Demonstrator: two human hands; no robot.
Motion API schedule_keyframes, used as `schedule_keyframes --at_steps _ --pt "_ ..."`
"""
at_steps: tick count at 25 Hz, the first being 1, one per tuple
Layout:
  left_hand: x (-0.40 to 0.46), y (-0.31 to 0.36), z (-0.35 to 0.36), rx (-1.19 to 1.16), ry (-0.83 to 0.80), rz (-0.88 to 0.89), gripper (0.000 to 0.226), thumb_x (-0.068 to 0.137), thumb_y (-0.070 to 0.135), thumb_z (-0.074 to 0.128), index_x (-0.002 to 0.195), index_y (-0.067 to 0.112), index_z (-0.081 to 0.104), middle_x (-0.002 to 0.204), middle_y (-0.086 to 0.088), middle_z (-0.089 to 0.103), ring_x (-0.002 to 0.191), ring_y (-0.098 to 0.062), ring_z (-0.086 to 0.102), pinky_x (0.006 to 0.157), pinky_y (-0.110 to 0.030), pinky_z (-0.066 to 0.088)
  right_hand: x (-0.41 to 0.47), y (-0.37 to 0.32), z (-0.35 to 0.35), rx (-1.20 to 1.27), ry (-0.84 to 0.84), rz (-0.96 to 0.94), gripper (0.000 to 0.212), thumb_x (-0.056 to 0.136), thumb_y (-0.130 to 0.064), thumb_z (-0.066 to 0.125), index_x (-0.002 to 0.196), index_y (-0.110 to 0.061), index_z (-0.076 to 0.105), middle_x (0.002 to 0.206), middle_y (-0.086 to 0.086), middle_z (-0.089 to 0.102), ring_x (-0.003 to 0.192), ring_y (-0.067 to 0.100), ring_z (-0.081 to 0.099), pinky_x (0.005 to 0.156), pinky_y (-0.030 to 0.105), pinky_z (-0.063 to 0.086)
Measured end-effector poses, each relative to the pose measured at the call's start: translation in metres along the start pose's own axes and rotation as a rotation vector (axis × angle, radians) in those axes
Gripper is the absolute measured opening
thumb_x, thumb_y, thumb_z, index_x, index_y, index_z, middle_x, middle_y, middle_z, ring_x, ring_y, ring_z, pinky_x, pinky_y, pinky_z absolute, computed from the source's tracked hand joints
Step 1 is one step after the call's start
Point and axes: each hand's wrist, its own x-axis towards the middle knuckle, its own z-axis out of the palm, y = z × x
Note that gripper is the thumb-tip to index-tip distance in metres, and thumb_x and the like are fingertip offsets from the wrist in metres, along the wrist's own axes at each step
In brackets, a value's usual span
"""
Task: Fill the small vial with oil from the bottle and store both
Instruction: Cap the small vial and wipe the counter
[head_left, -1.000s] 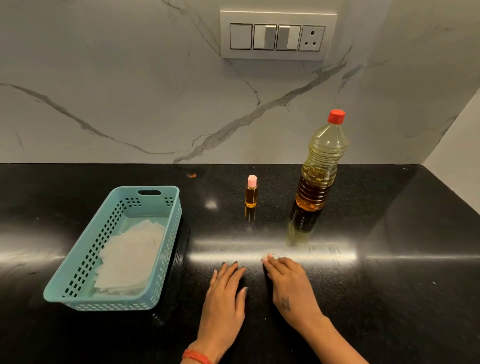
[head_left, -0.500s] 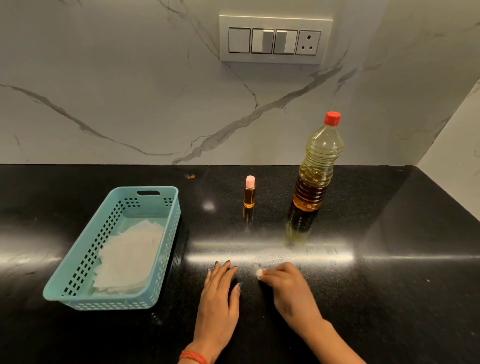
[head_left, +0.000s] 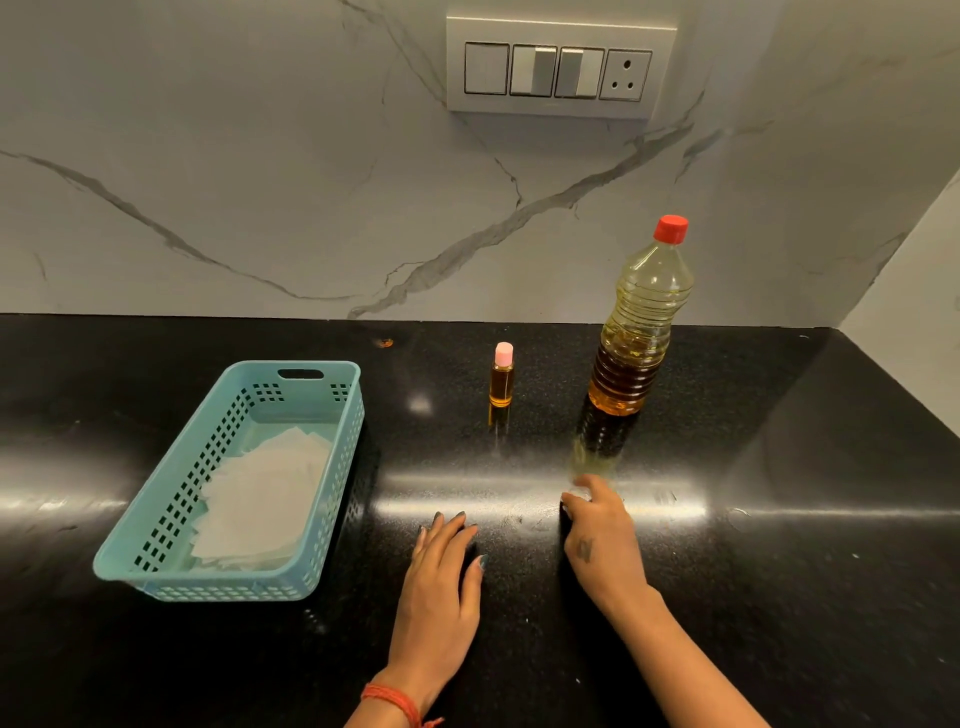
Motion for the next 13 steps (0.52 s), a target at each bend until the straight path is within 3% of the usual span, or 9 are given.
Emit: schedule_keyframes --at_steps 3,5,7,8,9,11,13 --pt "0.0 -0.002 0.001 0.003 0.0 0.004 0.037 0.094 0.022 0.047 0.13 0.021 0.048 0.142 0.008 0.041 0.139 -0.005 0.02 0.114 -0.019 0.005 -0.007 -0.032 0.009 -0.068 -0.109 -0.159 0.039 0.085 0.009 0.04 0.12 -0.002 0.053 0.128 0.012 0.05 0.112 0.024 0.043 0.095 0.028 0.039" --pt "-0.001 -0.002 0.001 0.006 -0.002 -0.002 0.036 0.094 0.022 0.046 0.13 0.021 0.048 0.142 0.008 0.041 0.139 -0.006 0.02 0.114 -0.019 0.005 -0.021 -0.041 0.009 -0.093 -0.146 -0.321 0.045 0.081 0.009 0.047 0.124 -0.002 0.053 0.126 0.01 0.053 0.111 0.025 0.044 0.096 0.03 0.041" --pt "0.0 -0.002 0.001 0.003 -0.003 -0.01 0.037 0.094 0.023 0.046 0.13 0.021 0.047 0.141 0.011 0.04 0.14 -0.006 0.02 0.114 -0.019 0.005 -0.026 -0.026 0.003 -0.159 -0.169 -0.33 0.05 0.064 0.007 0.066 0.112 -0.006 0.065 0.113 0.006 0.066 0.101 0.025 0.057 0.087 0.031 0.051" --pt "0.0 -0.002 0.0 -0.002 -0.001 -0.013 0.037 0.094 0.024 0.046 0.13 0.022 0.047 0.141 0.012 0.039 0.14 -0.006 0.02 0.114 -0.019 0.005 -0.023 -0.012 0.003 -0.221 -0.122 -0.286 0.052 0.056 0.005 0.071 0.107 -0.008 0.068 0.107 0.005 0.07 0.101 0.026 0.061 0.088 0.033 0.053" --pt "0.0 -0.002 0.0 -0.008 0.002 -0.017 0.037 0.094 0.025 0.046 0.131 0.022 0.047 0.14 0.013 0.038 0.14 -0.006 0.019 0.115 -0.02 0.006 -0.019 0.001 0.002 -0.267 -0.095 -0.218 0.054 0.058 0.002 0.07 0.111 -0.007 0.066 0.113 0.007 0.069 0.111 0.03 0.059 0.098 0.035 0.047" --pt "0.0 -0.002 0.0 -0.015 -0.002 -0.023 0.037 0.094 0.025 0.045 0.131 0.023 0.045 0.141 0.014 0.037 0.14 -0.004 0.017 0.115 -0.02 0.006 -0.011 0.012 -0.005 -0.285 -0.149 -0.074 0.052 0.087 -0.019 0.042 0.136 -0.001 0.04 0.144 0.015 0.042 0.138 0.031 0.03 0.114 0.035 0.012" --pt "0.0 -0.002 0.001 -0.005 -0.008 -0.02 0.038 0.095 0.025 0.044 0.132 0.022 0.045 0.141 0.013 0.037 0.139 -0.003 0.015 0.114 -0.02 0.005 -0.006 0.0 -0.001 -0.237 -0.197 -0.004 0.069 0.093 -0.046 0.0 0.146 -0.003 0.013 0.155 0.013 0.013 0.145 0.025 0.006 0.115 0.034 -0.005"
